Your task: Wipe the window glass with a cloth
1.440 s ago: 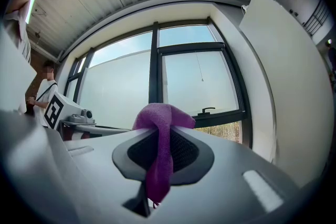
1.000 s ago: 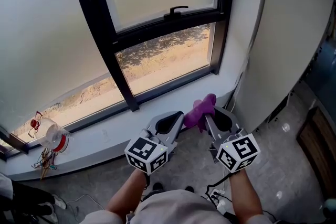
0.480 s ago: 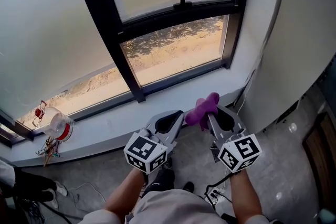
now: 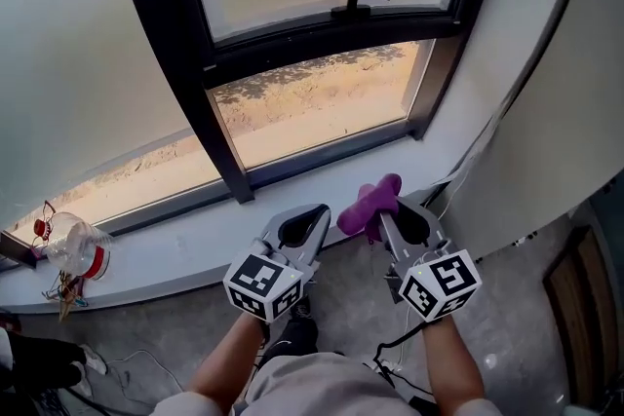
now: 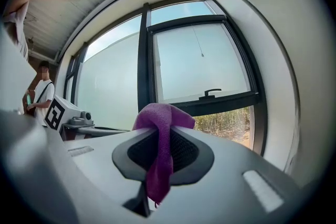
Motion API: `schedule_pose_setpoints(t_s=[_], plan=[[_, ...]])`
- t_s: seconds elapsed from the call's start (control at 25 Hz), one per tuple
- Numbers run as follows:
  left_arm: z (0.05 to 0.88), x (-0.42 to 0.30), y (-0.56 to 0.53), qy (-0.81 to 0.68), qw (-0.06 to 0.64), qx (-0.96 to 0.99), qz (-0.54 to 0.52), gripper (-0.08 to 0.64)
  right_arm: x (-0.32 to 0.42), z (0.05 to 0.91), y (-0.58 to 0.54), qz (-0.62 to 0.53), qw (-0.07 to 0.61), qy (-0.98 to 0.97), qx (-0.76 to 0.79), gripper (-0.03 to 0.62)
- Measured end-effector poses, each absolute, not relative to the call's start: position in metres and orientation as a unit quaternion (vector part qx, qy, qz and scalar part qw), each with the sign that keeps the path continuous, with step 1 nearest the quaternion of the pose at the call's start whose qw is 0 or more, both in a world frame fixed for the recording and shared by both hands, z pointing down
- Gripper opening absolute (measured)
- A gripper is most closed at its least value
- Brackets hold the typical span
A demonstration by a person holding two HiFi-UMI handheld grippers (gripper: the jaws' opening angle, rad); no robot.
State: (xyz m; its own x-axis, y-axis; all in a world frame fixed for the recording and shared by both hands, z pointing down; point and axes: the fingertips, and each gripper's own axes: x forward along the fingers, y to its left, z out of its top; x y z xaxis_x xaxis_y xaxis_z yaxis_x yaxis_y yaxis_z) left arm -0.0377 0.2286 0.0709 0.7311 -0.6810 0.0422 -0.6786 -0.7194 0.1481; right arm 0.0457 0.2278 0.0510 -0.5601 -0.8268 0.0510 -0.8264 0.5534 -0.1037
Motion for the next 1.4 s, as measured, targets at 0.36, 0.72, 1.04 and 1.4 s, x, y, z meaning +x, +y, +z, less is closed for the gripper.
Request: schedule_pose_setpoints(t_s=[0.36,0.72,1.04,1.4], plan=[[0.095,-0.089,0.103,-0.376,0.1,0.921,-0.016,0.0,-0.004,0.064,0.11,-0.05,-0.041,0.878,-0.474,0.066],[0.125,-0.115,0.016,-0.433,0.099,0.896,-0.024,0.0,-0.029,0.094,0.015,-0.003,-0.06,0.897,-0.437,0.066],[0.168,-0.082,-0.068,-0.494,0.057,0.867,-0.02,0.0,-0.003,0.152,-0.093,0.042,-0.048,0.916,-0.397,0.066],[0.215,0.01,-0.149,-0.509,0.018,0.86,-0.013,0.0,0.141,0.201,-0.209,0.06,-0.014,0.873,-0.484,0.066]])
